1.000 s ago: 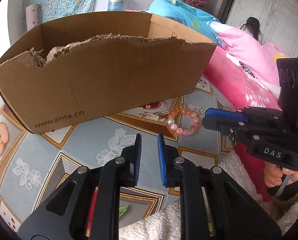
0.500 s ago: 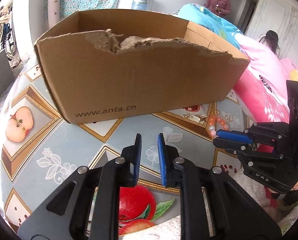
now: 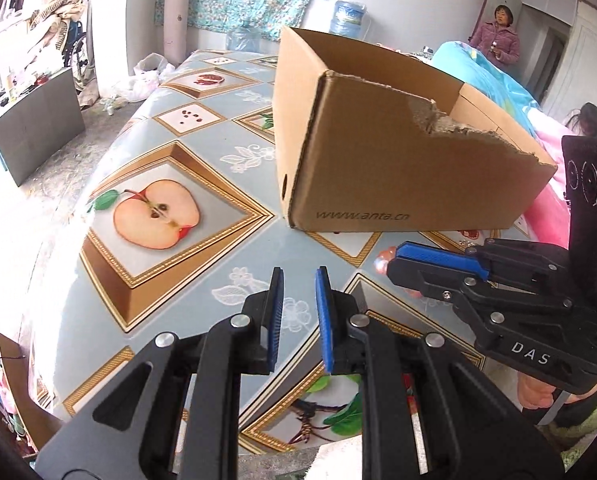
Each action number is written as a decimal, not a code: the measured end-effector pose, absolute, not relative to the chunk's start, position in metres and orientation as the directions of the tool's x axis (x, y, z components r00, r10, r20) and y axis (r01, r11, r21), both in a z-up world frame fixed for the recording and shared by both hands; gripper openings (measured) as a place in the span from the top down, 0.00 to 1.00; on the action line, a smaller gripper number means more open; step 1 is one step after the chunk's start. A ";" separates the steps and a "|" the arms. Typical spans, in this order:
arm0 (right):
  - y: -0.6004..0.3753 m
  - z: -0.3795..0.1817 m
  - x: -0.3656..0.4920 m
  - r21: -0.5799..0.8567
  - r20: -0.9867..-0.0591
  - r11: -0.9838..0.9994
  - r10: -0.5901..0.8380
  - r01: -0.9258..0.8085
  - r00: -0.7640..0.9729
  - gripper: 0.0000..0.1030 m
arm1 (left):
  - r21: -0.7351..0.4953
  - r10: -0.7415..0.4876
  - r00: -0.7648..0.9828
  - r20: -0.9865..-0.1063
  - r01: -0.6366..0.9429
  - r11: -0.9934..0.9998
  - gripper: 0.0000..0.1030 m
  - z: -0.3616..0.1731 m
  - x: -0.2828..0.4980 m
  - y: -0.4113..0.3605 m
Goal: Organize jewelry
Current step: 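Move both tools back out of the box toward the gold jewelry on the table, then lower the left gripper onto the gold pendant chain and close it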
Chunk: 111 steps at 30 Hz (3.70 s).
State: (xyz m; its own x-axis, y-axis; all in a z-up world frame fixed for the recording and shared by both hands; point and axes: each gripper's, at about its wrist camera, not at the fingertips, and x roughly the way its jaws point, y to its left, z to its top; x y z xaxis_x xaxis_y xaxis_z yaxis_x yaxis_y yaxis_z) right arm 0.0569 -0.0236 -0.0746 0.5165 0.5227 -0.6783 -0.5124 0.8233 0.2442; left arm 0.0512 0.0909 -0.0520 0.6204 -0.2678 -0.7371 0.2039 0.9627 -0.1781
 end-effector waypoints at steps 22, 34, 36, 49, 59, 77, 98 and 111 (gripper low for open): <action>-0.196 -0.043 0.044 0.325 -0.572 0.929 0.341 -0.176 0.746 0.83 | -0.195 -0.479 0.513 -0.712 0.511 0.837 0.85 -0.049 0.043 -0.023; -0.206 -0.061 0.030 0.370 -0.577 0.911 0.380 -0.184 0.723 0.83 | -0.165 -0.494 0.445 -0.747 0.595 0.787 0.77 -0.057 0.059 -0.072; -0.206 -0.067 0.025 0.369 -0.592 0.912 0.379 -0.178 0.712 0.83 | -0.162 -0.492 0.442 -0.750 0.598 0.785 0.77 -0.059 0.062 -0.077; -0.209 -0.080 0.021 0.361 -0.612 0.917 0.370 -0.170 0.699 0.83 | -0.117 -0.446 0.463 -0.766 0.581 0.805 0.77 -0.070 0.075 -0.093; -0.210 -0.081 0.019 0.372 -0.607 0.915 0.368 -0.157 0.705 0.83 | -0.089 -0.416 0.488 -0.767 0.562 0.822 0.97 -0.071 0.080 -0.088; -0.202 -0.079 0.015 0.362 -0.615 0.916 0.374 -0.173 0.694 0.83 | -0.333 -0.534 0.365 -0.762 0.486 0.808 1.00 -0.073 0.072 -0.038; -0.193 -0.089 0.011 0.375 -0.635 0.907 0.401 -0.190 0.660 0.83 | -0.128 -0.393 0.444 -0.805 0.516 0.847 0.82 -0.067 0.061 -0.043; -0.195 -0.090 0.008 0.378 -0.635 0.908 0.397 -0.183 0.663 0.82 | 0.025 -0.306 0.490 -0.817 0.560 0.828 0.92 -0.070 0.047 -0.067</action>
State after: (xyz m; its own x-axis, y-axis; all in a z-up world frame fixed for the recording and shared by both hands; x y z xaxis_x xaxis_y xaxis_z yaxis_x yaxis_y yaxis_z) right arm 0.0079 -0.1948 -0.0904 0.6627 0.3973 -0.6348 -0.1826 0.9078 0.3776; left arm 0.0466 -0.0673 -0.0698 0.4897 -0.3057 -0.8166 0.5597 0.8283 0.0255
